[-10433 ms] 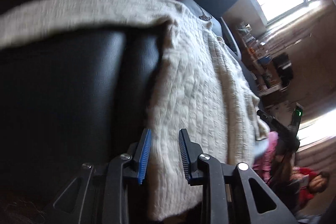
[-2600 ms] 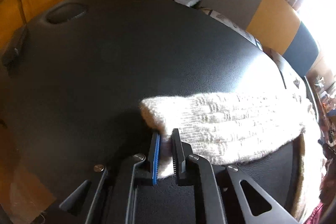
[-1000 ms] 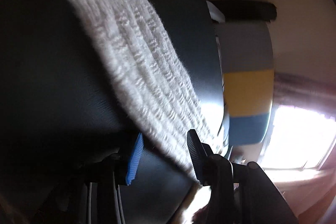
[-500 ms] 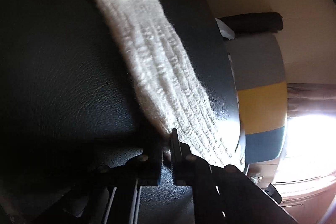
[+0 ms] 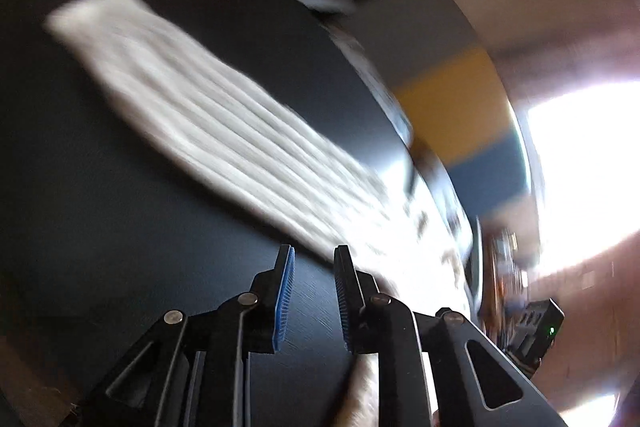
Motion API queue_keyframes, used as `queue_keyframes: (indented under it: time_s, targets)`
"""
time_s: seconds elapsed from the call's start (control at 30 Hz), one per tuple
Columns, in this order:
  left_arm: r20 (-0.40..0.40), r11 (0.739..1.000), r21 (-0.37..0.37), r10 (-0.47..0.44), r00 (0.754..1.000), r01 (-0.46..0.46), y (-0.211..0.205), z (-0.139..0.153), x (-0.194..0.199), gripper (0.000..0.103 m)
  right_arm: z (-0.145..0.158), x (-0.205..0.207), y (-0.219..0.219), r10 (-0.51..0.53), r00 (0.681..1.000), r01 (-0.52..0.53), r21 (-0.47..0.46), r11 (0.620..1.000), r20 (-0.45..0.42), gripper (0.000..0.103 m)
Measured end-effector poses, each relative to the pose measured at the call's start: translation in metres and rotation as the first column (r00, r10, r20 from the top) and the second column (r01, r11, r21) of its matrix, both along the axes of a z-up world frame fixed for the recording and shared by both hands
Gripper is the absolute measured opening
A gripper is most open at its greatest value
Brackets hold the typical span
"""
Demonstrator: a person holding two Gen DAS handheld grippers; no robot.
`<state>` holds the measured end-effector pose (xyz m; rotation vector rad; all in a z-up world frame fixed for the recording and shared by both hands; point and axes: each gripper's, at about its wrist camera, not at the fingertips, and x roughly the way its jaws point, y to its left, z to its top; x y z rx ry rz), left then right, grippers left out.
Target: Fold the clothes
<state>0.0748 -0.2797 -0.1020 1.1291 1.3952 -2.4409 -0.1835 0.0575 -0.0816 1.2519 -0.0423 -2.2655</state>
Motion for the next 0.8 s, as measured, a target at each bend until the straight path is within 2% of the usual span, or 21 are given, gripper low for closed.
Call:
queue_keyframes:
  time_s: [0.1, 0.17, 0.23, 0.33, 0.4, 0.47, 0.53, 0.63, 0.77, 0.8]
  targets:
    - [-0.006, 0.987, -0.017, -0.161, 0.987, 0.161, 0.052, 0.004, -0.013, 0.019, 0.002, 0.024, 0.089, -0.148, 0.989, 0.148, -0.014, 0.989, 0.017, 0.103]
    - [-0.008, 0.962, -0.031, -0.270, 0.963, 0.270, 0.090, 0.004, -0.037, 0.019, 0.010, 0.042, 0.156, -0.242, 0.970, 0.242, 0.010, 0.970, -0.017, 0.103]
    - [0.003, 0.934, -0.061, -0.354, 0.935, 0.353, 0.126, 0.004, -0.042, 0.019, 0.020, 0.061, 0.214, -0.323, 0.944, 0.325, 0.034, 0.945, -0.060, 0.103]
    - [0.026, 0.875, -0.103, -0.473, 0.880, 0.473, 0.180, 0.005, -0.048, 0.019, 0.035, 0.080, 0.298, -0.464, 0.871, 0.485, 0.136, 0.864, -0.160, 0.103]
    - [0.049, 0.837, -0.128, -0.530, 0.847, 0.531, 0.213, 0.004, -0.053, 0.020, 0.041, 0.082, 0.334, -0.519, 0.824, 0.563, 0.226, 0.795, -0.229, 0.103]
    - [0.076, 0.801, -0.153, -0.574, 0.815, 0.579, 0.243, 0.006, -0.067, 0.021, 0.042, 0.076, 0.361, -0.547, 0.790, 0.611, 0.285, 0.739, -0.277, 0.103]
    - [0.129, 0.772, -0.178, -0.596, 0.792, 0.610, 0.263, -0.001, -0.077, 0.021, 0.041, 0.061, 0.377, -0.543, 0.790, 0.613, 0.320, 0.723, -0.285, 0.103]
    - [0.194, 0.749, -0.188, -0.606, 0.771, 0.636, 0.294, -0.048, -0.145, 0.021, 0.023, 0.033, 0.393, -0.546, 0.806, 0.592, 0.338, 0.732, -0.229, 0.103]
    - [0.188, 0.738, -0.204, -0.615, 0.766, 0.643, 0.302, -0.048, -0.151, 0.021, -0.002, 0.005, 0.408, -0.565, 0.810, 0.581, 0.339, 0.740, -0.157, 0.102]
    - [0.187, 0.740, -0.196, -0.616, 0.765, 0.644, 0.303, -0.049, -0.154, 0.021, -0.007, 0.000, 0.412, -0.575, 0.806, 0.586, 0.335, 0.738, -0.142, 0.095]
